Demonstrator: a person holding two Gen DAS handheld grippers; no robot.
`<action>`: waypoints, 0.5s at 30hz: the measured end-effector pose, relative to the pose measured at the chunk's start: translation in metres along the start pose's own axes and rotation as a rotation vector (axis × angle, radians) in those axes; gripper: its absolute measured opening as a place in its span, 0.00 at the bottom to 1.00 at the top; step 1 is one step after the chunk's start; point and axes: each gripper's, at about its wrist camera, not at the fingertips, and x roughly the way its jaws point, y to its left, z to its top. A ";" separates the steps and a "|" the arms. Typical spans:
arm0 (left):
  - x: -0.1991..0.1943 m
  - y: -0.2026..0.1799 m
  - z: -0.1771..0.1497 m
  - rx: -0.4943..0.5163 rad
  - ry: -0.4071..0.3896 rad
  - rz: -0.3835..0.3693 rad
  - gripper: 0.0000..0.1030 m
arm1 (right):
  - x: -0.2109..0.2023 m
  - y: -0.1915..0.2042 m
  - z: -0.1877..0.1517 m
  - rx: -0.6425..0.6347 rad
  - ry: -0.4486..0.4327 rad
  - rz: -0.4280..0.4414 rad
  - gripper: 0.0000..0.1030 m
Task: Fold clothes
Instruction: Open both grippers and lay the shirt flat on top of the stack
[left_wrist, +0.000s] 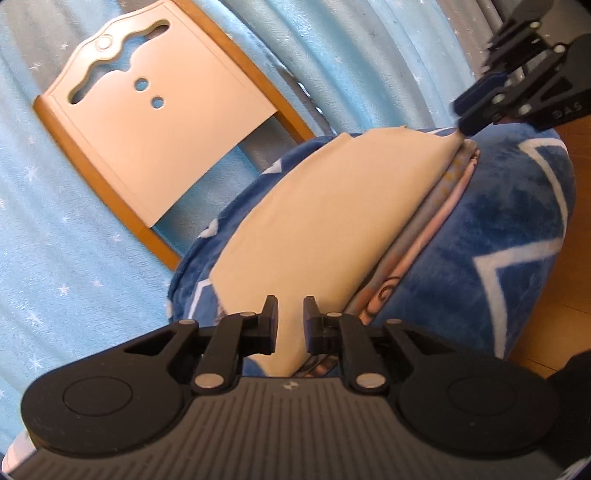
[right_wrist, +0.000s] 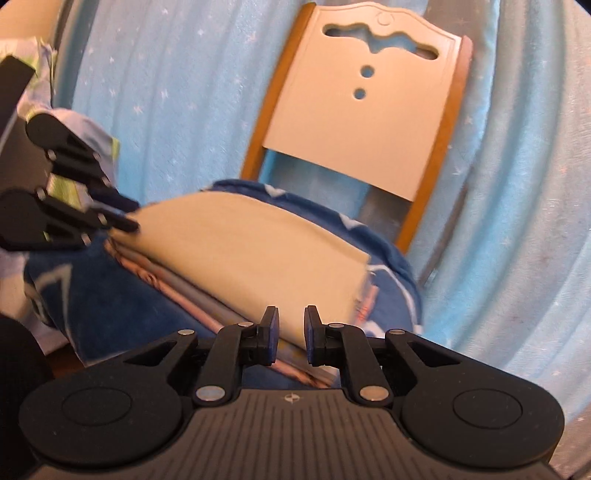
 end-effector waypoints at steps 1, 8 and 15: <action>0.004 -0.002 0.000 0.001 0.008 -0.007 0.12 | 0.003 0.001 0.001 0.012 -0.007 0.008 0.13; 0.004 -0.002 -0.001 -0.037 0.025 -0.015 0.12 | 0.030 -0.010 -0.006 0.123 0.047 0.021 0.13; 0.001 -0.003 -0.010 -0.164 0.066 -0.035 0.16 | 0.021 -0.014 -0.018 0.186 0.070 0.013 0.16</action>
